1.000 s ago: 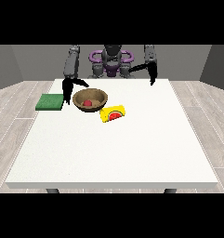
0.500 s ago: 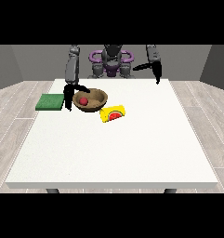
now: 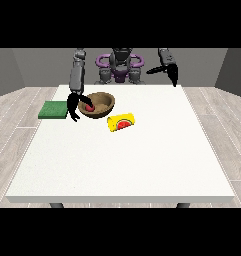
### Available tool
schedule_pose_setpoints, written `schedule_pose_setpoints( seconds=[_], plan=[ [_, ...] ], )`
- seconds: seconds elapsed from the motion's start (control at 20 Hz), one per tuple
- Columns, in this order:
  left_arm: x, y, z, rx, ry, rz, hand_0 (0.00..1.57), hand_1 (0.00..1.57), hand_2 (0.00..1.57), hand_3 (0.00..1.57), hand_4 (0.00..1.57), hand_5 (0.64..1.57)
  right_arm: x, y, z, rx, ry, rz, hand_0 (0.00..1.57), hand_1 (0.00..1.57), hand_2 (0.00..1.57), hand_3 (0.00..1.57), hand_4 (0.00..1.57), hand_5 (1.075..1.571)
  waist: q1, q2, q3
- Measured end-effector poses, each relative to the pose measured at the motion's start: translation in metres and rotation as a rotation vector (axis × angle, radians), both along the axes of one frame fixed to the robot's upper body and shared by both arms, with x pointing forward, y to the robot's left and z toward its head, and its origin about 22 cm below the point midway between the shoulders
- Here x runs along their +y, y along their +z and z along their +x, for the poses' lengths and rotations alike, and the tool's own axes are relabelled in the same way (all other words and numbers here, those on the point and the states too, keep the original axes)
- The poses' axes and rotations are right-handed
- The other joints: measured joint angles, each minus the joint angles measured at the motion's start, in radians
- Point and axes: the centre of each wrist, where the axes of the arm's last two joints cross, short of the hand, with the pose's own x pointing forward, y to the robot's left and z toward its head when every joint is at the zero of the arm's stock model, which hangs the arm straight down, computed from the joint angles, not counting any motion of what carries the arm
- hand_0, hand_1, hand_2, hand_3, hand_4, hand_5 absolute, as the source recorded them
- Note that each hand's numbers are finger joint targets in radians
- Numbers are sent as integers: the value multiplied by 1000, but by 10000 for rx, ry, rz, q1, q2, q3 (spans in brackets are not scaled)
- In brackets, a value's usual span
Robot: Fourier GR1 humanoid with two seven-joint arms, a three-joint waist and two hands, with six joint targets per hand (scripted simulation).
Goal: Pick the cup and pour the ball into the bowl, then pick the bowl and place it on the pad
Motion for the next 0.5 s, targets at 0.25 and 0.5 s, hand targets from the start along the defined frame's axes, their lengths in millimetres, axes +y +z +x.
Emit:
schedule_pose_setpoints(
  seconds=[0.25,0.5],
  plan=[
    [-10,5,1,-75,-550,-20,0,0,0,0,762,1507,-18,3,-6,965,-1048,-2778,1571,1571,1571,1397,916,1565,567,17,-131],
    [5,-11,5,621,-282,-174,0,0,0,0,963,1422,-5,5,1,2779,-1355,-3616,1571,1571,1571,950,866,1567,444,-649,28]
  ],
)
